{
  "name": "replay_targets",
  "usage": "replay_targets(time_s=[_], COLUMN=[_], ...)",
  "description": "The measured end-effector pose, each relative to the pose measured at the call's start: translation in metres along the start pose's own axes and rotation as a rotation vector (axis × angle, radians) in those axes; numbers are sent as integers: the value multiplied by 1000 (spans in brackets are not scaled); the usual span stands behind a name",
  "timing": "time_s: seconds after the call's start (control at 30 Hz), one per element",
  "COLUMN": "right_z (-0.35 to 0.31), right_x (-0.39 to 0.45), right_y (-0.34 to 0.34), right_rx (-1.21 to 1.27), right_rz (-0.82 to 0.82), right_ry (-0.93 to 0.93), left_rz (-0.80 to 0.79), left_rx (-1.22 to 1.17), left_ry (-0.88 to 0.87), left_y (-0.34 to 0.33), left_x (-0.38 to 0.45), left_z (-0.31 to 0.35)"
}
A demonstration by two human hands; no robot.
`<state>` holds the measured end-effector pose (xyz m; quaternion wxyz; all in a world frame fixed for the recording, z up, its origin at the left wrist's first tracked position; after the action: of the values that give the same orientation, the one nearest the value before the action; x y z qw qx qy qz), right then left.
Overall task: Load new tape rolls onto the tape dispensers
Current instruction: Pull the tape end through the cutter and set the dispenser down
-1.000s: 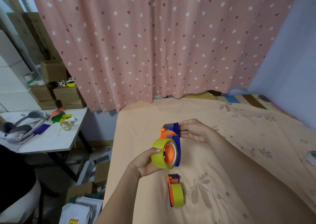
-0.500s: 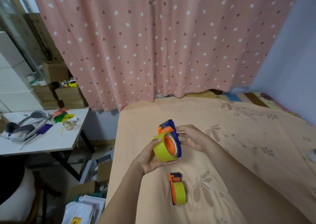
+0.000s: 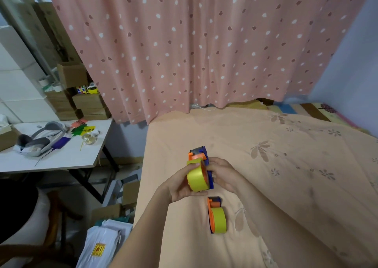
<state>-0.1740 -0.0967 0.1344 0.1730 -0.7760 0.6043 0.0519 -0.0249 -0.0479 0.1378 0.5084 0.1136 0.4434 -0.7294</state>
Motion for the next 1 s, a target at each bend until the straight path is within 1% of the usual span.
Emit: replay_targets(time_s=[0.1,0.3,0.43,0.5,0.67,0.8,0.9,1.0], right_z=[21,62,87,101,149,178,190,203], right_x=[-3,-14,-11,-8,-5,-5,0,7], right_y=[-11,-35,-39,-40,-41,-39,-35,-35], right_rx=[15,-3,-71,-104,-106,-69,-97,-12], right_rz=[40,-33,140,189,278,289,316,330], right_ry=[-39,-91,-148,-192,-292,-365,-417,-475], left_rz=[88,207,276,307,323,301,283,285], left_rx=[44,132,170,218,363,391,416,411], left_ry=[41,111,145,173,264,310,358,372], left_y=[16,41,55,64,86,101,106,110], left_x=[2,5,10,13,20,25,30,39], left_z=[-10,-33,-48,-54,-73,-82,-89,-96])
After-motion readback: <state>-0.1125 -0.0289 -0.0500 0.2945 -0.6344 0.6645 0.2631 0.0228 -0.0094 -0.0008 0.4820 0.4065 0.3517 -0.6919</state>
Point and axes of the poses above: each hand's wrist, its own x-axis towards the middle knuckle, its own y-axis out of the back of the hand, z = x × y, the point moved 3 cm from there along x, towards the middle knuckle, and after that the axes turned 11 degrees about y, right-handed, at the moved point
